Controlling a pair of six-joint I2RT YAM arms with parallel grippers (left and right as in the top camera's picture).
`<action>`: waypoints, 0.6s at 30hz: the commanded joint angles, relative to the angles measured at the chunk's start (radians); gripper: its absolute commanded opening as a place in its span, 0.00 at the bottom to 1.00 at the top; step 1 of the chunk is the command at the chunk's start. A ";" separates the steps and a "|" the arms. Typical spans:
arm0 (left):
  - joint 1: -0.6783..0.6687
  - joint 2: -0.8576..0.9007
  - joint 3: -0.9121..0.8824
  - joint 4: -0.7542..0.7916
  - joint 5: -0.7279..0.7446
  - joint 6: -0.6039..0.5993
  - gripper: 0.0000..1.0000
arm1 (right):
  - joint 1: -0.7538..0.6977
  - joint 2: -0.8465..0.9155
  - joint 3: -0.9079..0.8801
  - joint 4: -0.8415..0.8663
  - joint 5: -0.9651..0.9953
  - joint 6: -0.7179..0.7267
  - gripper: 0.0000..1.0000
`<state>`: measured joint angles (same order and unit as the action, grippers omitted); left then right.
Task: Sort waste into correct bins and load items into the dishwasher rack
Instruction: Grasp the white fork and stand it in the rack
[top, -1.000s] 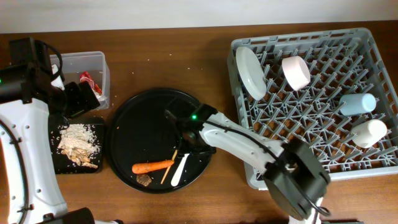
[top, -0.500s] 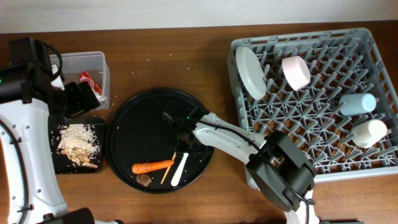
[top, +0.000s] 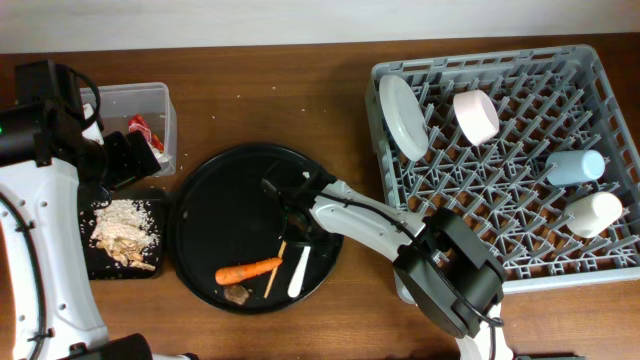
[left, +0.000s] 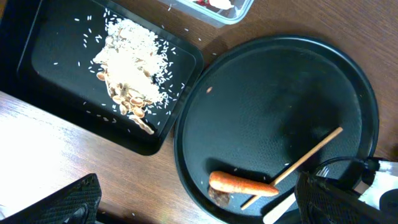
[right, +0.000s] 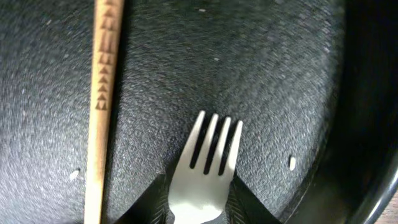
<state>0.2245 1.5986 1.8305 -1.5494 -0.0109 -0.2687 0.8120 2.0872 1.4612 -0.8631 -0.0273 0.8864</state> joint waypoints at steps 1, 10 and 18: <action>-0.001 -0.004 0.001 -0.004 0.008 0.016 0.99 | 0.005 0.029 0.019 -0.001 -0.005 -0.014 0.27; -0.001 -0.004 0.001 -0.006 0.007 0.016 0.99 | -0.006 -0.029 0.089 -0.043 0.074 -0.018 0.27; -0.001 -0.004 0.001 -0.006 0.007 0.016 0.99 | -0.149 -0.169 0.140 -0.208 0.090 -0.264 0.27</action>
<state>0.2245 1.5986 1.8305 -1.5558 -0.0109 -0.2687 0.7151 2.0151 1.5684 -1.0470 0.0353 0.7509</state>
